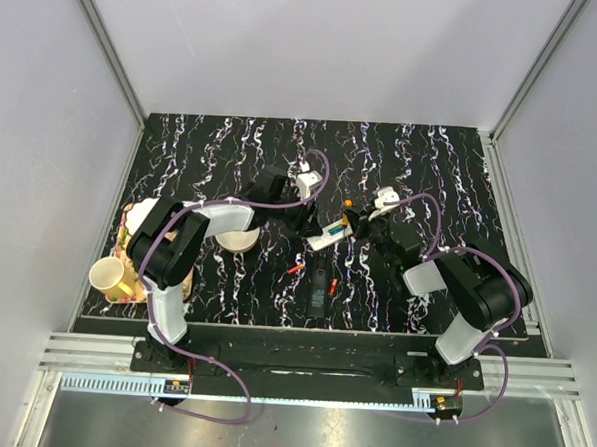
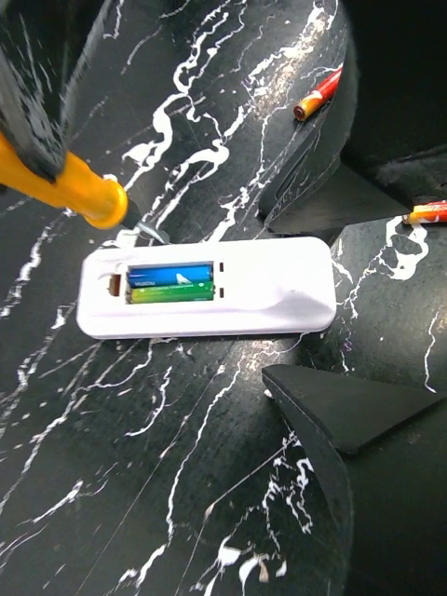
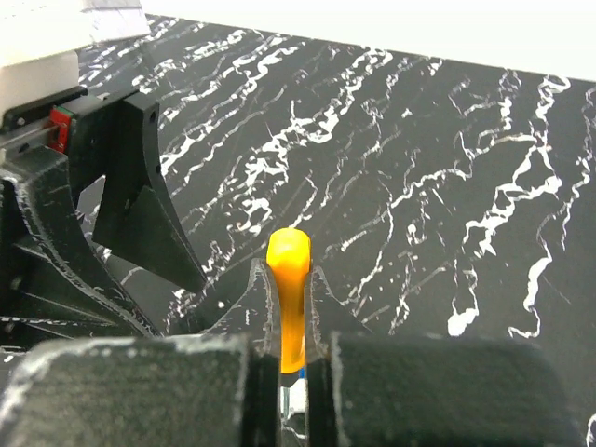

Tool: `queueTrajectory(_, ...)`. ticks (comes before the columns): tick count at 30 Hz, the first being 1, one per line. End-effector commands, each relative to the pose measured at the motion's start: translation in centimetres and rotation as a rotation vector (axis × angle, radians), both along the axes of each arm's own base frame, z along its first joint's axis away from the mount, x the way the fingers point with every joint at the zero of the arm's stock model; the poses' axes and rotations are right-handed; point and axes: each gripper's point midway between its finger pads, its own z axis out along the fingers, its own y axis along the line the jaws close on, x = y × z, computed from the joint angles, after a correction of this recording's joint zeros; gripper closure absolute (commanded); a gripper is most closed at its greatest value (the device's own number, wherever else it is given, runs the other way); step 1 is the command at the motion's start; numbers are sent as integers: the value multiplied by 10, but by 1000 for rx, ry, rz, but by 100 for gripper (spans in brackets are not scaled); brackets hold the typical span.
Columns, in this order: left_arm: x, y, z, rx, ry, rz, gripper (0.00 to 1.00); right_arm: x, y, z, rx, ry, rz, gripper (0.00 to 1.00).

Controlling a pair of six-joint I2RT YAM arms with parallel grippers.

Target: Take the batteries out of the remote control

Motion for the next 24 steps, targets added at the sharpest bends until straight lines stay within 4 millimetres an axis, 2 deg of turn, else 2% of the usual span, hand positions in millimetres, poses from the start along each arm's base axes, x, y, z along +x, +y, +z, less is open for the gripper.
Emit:
queueTrajectory(1, 9, -3, 43, -46, -140, 25, 37, 3, 11, 93, 127, -314, 56, 100)
queueTrajectory(4, 8, -4, 40, -9, -165, 30, 37, 4, 12, 98, 129, -329, 58, 100)
queueTrajectory(11, 2, -16, 18, 32, -152, 9, 37, 16, 9, 106, 125, -355, 14, 100)
queueTrajectory(15, 1, -21, 16, 40, -153, 5, 37, 24, 8, 107, 95, -378, -14, 100)
queueTrajectory(24, 0, -22, 9, 58, -146, 3, 38, 34, 9, 96, 86, -358, -27, 100)
